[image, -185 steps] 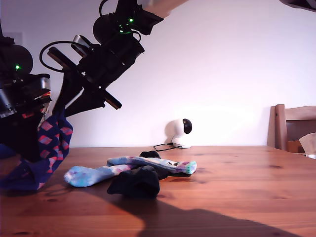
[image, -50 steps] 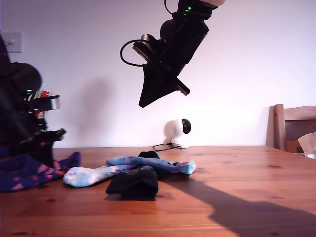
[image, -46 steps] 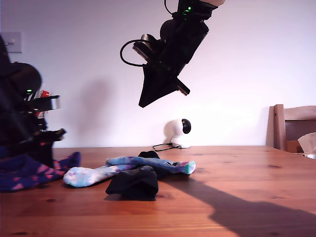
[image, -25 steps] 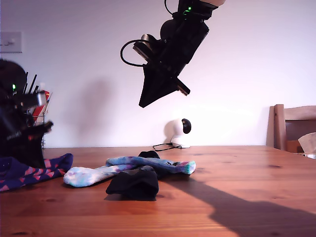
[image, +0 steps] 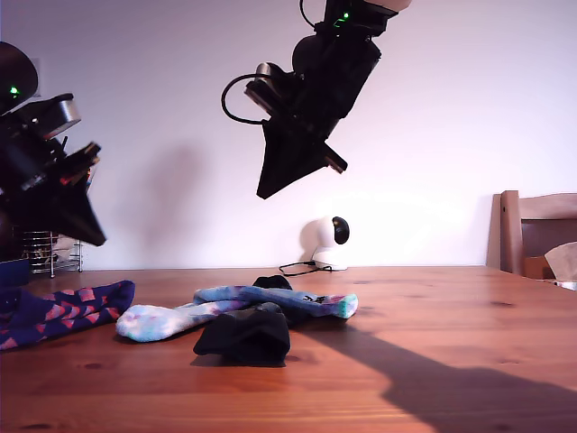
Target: Fold the socks in front of you. After folding them, place them to the left side.
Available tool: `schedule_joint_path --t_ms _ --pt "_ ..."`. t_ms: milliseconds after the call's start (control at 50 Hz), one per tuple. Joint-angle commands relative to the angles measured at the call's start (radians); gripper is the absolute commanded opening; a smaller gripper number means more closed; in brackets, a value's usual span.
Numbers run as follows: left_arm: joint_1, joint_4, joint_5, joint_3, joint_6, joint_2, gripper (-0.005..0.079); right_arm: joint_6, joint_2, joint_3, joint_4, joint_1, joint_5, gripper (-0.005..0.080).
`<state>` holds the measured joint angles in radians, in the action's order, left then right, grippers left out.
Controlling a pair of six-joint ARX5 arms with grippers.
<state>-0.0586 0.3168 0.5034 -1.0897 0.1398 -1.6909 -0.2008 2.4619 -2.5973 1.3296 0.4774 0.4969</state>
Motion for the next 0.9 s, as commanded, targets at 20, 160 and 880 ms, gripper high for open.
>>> schedule_joint_path --t_ms 20,160,880 --pt "-0.018 -0.010 0.036 0.018 -0.013 -0.008 -0.0021 -0.004 -0.004 -0.002 -0.040 0.000 -0.007 -0.0013" --pt "-0.037 -0.030 0.040 0.016 -0.034 -0.008 -0.0021 0.008 0.023 -0.002 -0.106 0.000 -0.050 -0.0013" --pt "-0.082 -0.061 0.043 0.014 -0.084 -0.008 -0.0021 0.132 0.176 -0.002 -0.203 -0.036 -0.067 -0.0013"
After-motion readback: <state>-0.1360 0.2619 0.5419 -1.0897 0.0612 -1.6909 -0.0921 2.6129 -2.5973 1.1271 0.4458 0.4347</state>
